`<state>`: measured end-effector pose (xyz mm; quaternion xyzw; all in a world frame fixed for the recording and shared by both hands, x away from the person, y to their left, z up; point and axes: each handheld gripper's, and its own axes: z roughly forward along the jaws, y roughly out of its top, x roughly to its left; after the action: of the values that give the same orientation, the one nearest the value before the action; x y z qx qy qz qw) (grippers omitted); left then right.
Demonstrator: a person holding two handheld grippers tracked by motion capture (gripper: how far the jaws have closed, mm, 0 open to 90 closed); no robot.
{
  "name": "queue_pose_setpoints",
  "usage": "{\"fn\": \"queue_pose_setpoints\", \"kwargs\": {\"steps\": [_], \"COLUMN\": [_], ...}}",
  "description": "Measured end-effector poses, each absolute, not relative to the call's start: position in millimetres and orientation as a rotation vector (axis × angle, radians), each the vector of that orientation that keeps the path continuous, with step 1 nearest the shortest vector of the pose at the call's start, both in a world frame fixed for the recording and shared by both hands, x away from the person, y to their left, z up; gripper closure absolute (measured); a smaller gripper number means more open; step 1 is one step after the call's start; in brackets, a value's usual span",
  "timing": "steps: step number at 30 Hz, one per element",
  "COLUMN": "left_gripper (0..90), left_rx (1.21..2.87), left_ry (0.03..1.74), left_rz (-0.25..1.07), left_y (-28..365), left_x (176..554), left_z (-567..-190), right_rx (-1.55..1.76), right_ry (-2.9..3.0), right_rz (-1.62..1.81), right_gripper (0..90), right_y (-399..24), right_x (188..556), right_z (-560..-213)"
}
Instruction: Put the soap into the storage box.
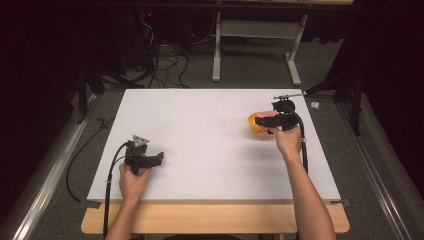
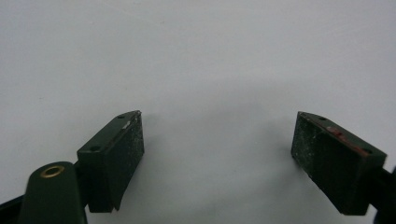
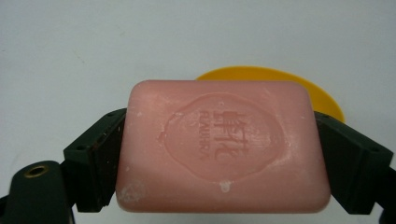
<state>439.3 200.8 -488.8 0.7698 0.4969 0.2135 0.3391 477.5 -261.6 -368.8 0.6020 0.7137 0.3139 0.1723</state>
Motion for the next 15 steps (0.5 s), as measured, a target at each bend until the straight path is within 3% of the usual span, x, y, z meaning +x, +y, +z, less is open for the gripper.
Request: {"fn": "queue_pose_setpoints", "kwargs": {"steps": [15], "left_gripper": [17.5], "left_rx": [2.005], "left_ry": [1.294], "left_rz": [0.557], "left_y": [200.8], "left_x": [439.2], "left_z": [-488.8], "right_rx": [1.755], "right_ry": [2.027], "right_rz": [0.818], "right_gripper": [13.6], "right_y": [-255.1], "right_x": [501.9], "right_z": [-374.6]}}
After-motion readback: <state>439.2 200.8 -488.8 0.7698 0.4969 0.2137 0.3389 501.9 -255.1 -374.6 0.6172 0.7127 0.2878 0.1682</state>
